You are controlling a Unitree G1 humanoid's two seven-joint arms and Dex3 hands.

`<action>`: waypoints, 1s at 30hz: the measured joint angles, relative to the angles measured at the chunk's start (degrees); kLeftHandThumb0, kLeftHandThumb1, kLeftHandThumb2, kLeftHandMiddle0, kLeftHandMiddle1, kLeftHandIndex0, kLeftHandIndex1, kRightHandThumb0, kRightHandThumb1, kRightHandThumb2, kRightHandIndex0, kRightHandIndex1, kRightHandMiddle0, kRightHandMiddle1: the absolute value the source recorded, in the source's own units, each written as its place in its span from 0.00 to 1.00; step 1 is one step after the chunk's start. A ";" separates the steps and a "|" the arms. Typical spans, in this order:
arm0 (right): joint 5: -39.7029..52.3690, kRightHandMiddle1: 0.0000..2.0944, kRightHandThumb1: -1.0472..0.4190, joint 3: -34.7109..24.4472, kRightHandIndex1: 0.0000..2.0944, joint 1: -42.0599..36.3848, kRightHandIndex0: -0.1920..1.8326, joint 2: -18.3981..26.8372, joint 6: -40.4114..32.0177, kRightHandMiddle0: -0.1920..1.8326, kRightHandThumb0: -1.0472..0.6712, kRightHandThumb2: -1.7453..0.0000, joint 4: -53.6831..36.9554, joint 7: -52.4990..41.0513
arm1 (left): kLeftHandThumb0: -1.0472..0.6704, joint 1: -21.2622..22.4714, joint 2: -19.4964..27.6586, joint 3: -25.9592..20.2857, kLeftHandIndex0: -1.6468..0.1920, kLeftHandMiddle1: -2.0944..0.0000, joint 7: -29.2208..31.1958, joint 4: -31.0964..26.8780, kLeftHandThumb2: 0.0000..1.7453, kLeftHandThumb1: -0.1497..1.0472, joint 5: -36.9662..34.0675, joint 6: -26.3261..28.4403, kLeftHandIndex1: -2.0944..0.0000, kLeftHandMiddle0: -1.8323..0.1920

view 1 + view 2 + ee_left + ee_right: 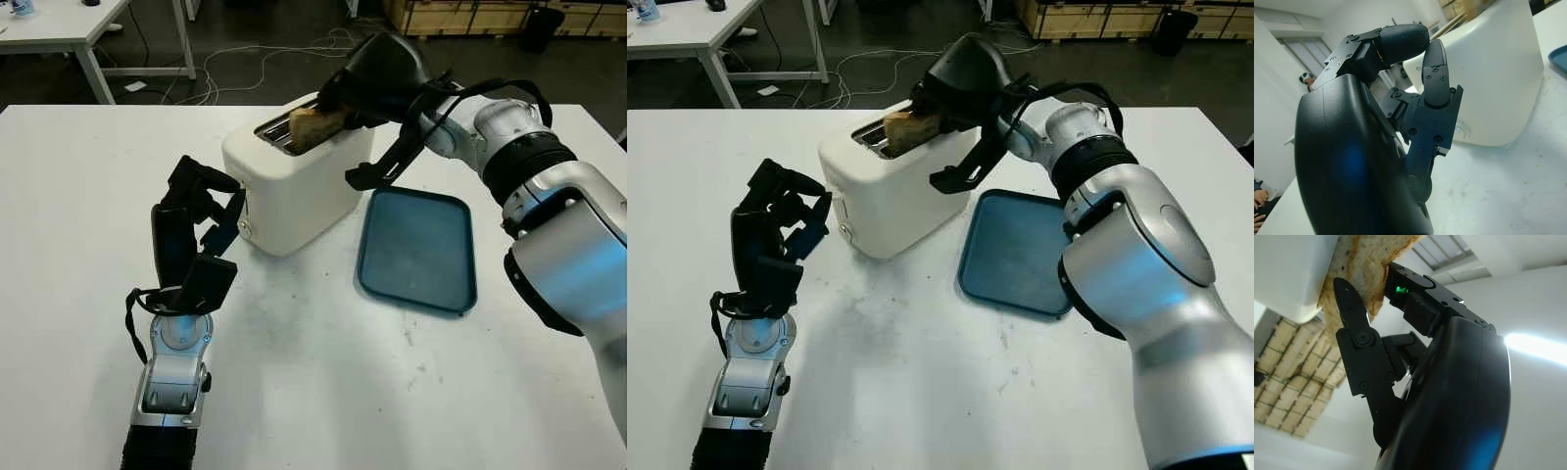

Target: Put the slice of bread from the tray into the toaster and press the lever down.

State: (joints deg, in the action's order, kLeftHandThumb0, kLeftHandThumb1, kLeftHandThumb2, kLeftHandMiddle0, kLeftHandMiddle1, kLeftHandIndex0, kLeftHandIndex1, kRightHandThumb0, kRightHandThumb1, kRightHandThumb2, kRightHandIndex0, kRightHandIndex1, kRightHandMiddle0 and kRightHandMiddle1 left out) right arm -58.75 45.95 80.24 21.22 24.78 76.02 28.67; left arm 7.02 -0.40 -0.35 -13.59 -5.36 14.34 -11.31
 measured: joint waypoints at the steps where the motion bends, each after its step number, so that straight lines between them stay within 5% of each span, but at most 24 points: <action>1: -0.23 0.79 0.09 0.39 0.83 0.00 0.61 0.00 -0.75 0.46 0.26 0.90 0.30 0.35 | 0.40 -0.01 -0.02 0.00 0.61 0.17 0.00 -0.01 0.27 0.89 0.00 0.00 0.17 0.50; 10: -1.75 0.79 0.09 2.50 0.83 0.00 0.60 -0.03 -3.91 0.45 0.25 0.88 1.03 2.26 | 0.40 -0.02 -0.03 -0.01 0.61 0.17 0.01 -0.03 0.27 0.89 -0.01 0.00 0.17 0.50; 14: -2.03 0.59 0.09 2.68 0.83 0.00 0.56 -0.02 -2.64 0.51 0.26 0.93 1.06 2.28 | 0.40 -0.02 -0.05 0.00 0.61 0.17 0.01 -0.03 0.27 0.89 0.00 0.00 0.17 0.50; 18: -1.56 0.46 0.09 1.44 0.62 0.01 0.44 -0.01 0.05 0.45 0.27 0.95 1.06 1.29 | 0.40 -0.02 -0.09 -0.01 0.61 0.17 0.00 -0.03 0.26 0.89 0.00 0.00 0.17 0.50; 20: -0.35 0.20 0.09 0.41 0.38 0.12 0.36 0.01 1.85 0.45 0.24 0.98 1.05 -1.60 | 0.40 -0.02 -0.11 -0.01 0.61 0.17 0.00 -0.03 0.26 0.89 -0.01 0.00 0.17 0.50; 22: 1.04 0.06 0.10 -0.88 0.25 0.33 0.28 0.06 3.52 0.41 0.21 1.00 1.04 -4.76 | 0.40 -0.02 -0.12 -0.01 0.61 0.17 0.00 -0.03 0.26 0.89 -0.01 0.00 0.17 0.50; 30: 4.75 0.00 0.18 -4.71 0.03 0.78 0.10 0.09 6.86 0.21 0.13 1.00 0.07 -14.23 | 0.41 -0.02 -0.12 -0.01 0.61 0.17 -0.05 -0.03 0.27 0.89 0.03 0.00 0.17 0.50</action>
State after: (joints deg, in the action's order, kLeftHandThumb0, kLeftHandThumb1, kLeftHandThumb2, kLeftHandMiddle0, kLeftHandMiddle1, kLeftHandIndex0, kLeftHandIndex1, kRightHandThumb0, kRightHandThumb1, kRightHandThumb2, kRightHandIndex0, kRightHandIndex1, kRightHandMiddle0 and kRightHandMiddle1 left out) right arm -54.00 41.24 81.02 21.31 31.64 76.09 14.44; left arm 7.00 -0.52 -0.35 -13.64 -5.38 14.37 -11.31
